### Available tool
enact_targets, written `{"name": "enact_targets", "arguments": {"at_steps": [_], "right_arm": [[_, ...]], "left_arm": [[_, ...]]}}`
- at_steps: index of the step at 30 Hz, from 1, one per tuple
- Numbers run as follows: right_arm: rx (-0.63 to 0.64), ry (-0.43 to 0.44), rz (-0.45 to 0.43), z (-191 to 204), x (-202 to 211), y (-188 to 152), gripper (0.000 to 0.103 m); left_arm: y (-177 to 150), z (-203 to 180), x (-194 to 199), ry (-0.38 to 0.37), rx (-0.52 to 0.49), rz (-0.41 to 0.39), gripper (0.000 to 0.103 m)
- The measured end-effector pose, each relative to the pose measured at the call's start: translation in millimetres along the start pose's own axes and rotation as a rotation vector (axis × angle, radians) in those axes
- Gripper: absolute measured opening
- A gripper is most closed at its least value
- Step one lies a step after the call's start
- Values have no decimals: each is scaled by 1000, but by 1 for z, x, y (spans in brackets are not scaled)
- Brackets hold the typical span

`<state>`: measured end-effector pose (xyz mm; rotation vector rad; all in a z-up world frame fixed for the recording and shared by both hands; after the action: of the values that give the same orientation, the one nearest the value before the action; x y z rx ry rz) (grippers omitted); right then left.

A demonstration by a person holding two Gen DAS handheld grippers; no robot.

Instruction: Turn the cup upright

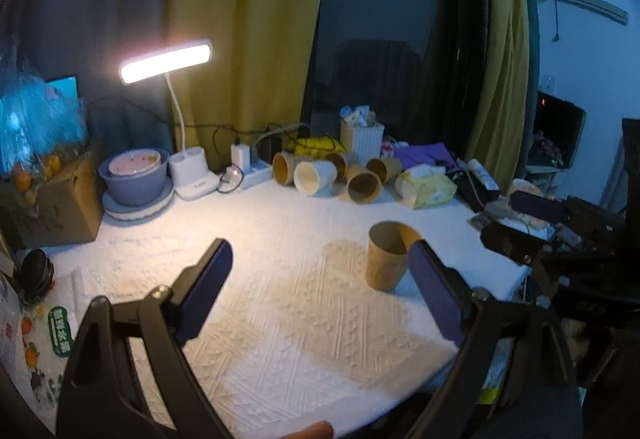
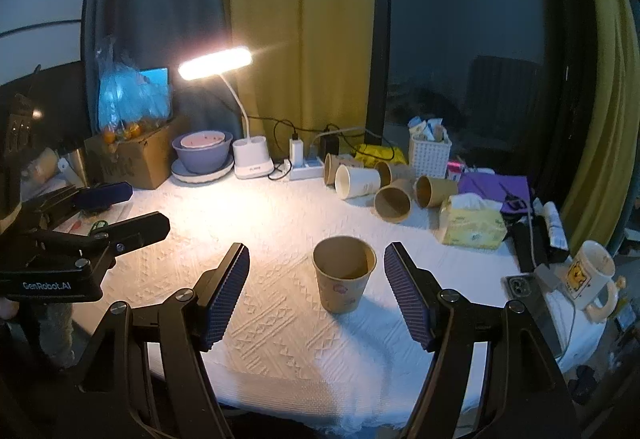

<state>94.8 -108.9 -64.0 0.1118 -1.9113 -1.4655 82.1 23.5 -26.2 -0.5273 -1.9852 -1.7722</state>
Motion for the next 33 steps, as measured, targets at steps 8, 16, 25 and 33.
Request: {"name": "enact_targets", "arguments": {"at_steps": [8,16,25,33], "right_arm": [[19,-11,-30,8,19,10,73],[28,-32,-78,15,46,25,73],[-10,-76,-116,10,67,35,73],[-39,-91,-127,4,71,35,73]], "left_arm": [[13,6,22,1,20,-70,91],[23,10,45,11,18,-132,91],[29,16,61,45,20,-174,93],[32,21,66,82,24,-199,93]]}}
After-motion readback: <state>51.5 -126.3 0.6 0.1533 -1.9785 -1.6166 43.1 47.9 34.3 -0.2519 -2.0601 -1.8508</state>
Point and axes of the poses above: each gripper's, at about its wrist camera, not at the fingertips, and x roughly against the way its jaws point, z to its left, y to its top, the point moved 10 cm from there along -x, roughly the way its jaws point, and after that the axes turned 8 degrees about z, right-handed, at the moved point
